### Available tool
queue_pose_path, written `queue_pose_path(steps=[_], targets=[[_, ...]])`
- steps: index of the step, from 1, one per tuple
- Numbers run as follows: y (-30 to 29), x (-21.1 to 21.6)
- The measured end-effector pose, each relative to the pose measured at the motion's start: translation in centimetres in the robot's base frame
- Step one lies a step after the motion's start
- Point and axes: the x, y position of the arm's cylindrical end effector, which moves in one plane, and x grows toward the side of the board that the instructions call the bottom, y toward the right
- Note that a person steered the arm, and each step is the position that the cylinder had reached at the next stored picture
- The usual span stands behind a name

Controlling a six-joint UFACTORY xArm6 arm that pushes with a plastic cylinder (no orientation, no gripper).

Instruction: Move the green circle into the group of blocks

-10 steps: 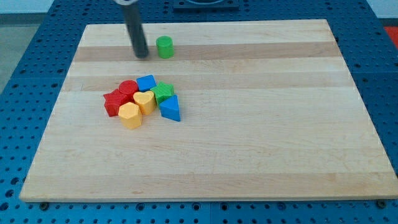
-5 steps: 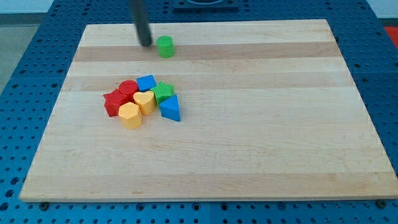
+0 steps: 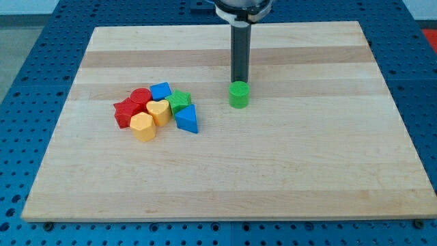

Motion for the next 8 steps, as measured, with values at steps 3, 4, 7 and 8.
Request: queue_pose_path(steps=[3, 4, 7, 8], targets=[[7.6, 8.3], [9.1, 4.0], [2.3, 9.4], [1.2, 10.8]])
